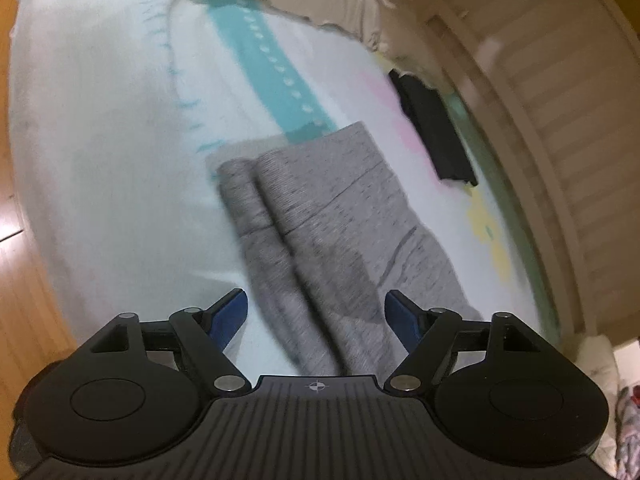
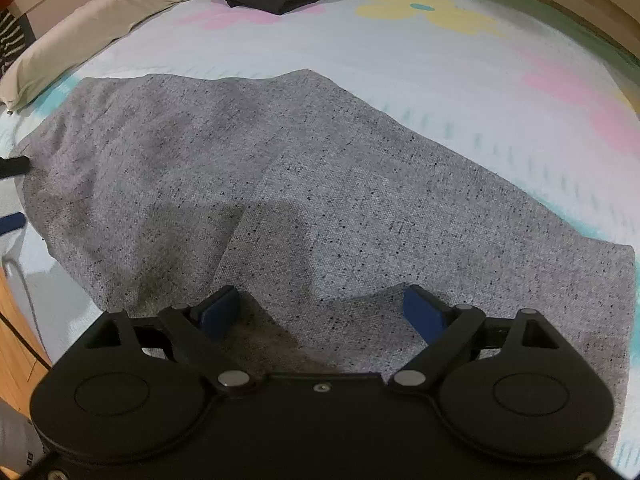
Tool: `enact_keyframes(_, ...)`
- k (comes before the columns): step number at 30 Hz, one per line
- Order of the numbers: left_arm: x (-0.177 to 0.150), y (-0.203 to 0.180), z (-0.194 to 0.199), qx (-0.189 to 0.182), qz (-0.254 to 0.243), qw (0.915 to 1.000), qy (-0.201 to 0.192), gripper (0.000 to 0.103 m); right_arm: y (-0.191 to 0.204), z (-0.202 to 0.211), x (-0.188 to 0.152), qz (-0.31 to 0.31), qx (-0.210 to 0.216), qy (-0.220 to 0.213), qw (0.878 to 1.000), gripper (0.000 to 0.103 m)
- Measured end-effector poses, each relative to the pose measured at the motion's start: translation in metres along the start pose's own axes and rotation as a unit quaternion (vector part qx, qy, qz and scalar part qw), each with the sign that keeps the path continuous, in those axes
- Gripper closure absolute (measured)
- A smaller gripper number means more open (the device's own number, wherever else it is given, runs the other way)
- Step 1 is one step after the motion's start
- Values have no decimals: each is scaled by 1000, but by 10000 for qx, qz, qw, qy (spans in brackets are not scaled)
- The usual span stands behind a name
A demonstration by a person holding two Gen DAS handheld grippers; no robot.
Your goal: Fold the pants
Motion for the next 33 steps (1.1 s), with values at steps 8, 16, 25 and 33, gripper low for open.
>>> enact_keyframes(8, 18, -21, -34, -168, -893, 9955, -263, 25, 0, 2, -1, -12, 30, -50, 10000, 12)
enact_keyframes(16, 21, -23, -41, 250, -1203, 9917, -382, 63, -2, 9, -5, 72, 177, -218, 9996, 20)
enact_keyframes(25, 18, -77, 1, 265, -2397, 9663, -899, 83, 27, 18, -14, 942, 95, -486, 9943, 55)
enact_keyframes(33, -11, -178, 69, -2, -3794, 9110, -1618, 83, -12, 52, 12, 123, 356, -604, 9975, 59)
Point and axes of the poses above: each gripper's, at about its wrist camera, not at the fingertips, and z roughly against the way its jaws point, y to its left, x to its top, the point moved 5 cm from there along -z, roughly the way its jaws point, and after that the axes turned 8 degrees about -z, right-handed, at the moved point
